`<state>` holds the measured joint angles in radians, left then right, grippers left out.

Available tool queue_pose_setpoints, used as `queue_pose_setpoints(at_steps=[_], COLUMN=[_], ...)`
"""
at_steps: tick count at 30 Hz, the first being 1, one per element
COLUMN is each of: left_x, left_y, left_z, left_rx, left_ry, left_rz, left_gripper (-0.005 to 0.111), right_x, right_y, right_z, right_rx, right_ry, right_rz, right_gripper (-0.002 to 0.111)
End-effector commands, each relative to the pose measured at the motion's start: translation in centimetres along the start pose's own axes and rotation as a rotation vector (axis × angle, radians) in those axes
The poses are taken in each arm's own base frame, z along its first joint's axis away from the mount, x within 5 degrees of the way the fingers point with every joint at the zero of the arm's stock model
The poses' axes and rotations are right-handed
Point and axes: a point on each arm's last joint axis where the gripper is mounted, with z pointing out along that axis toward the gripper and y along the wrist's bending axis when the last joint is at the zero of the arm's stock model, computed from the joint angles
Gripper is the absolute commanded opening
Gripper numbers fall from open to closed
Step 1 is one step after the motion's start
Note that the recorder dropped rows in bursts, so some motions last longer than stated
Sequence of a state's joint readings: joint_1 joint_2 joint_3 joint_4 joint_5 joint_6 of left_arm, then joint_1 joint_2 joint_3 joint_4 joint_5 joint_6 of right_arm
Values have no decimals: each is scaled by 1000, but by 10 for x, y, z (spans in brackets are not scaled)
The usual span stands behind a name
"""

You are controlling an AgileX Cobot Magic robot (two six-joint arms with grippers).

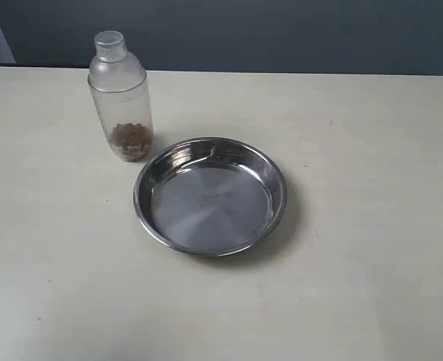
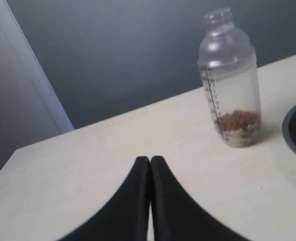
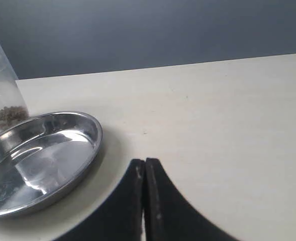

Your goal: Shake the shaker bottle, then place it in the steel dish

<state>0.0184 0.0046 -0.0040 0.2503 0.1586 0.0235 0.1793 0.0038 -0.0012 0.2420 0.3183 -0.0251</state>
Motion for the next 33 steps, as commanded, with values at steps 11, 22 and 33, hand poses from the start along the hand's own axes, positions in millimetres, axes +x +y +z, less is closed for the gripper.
queue_pose_setpoints(at_steps=[11,22,33], left_x=[-29,-34,-67], left_y=[16,20,35], left_z=[-7,-9,-27], left_rx=[-10,-31,-84], left_ry=[-397,-472,-777], left_rz=[-919,-897,-784], left_gripper=[0,0,0], right_x=[-1,-1,-1], right_y=[0,0,0], right_z=[0,0,0], right_rx=[-1,-1,-1], right_ry=[-12,-12,-12], right_rz=[-6,-6,-6], right_gripper=[-1,-1,-1])
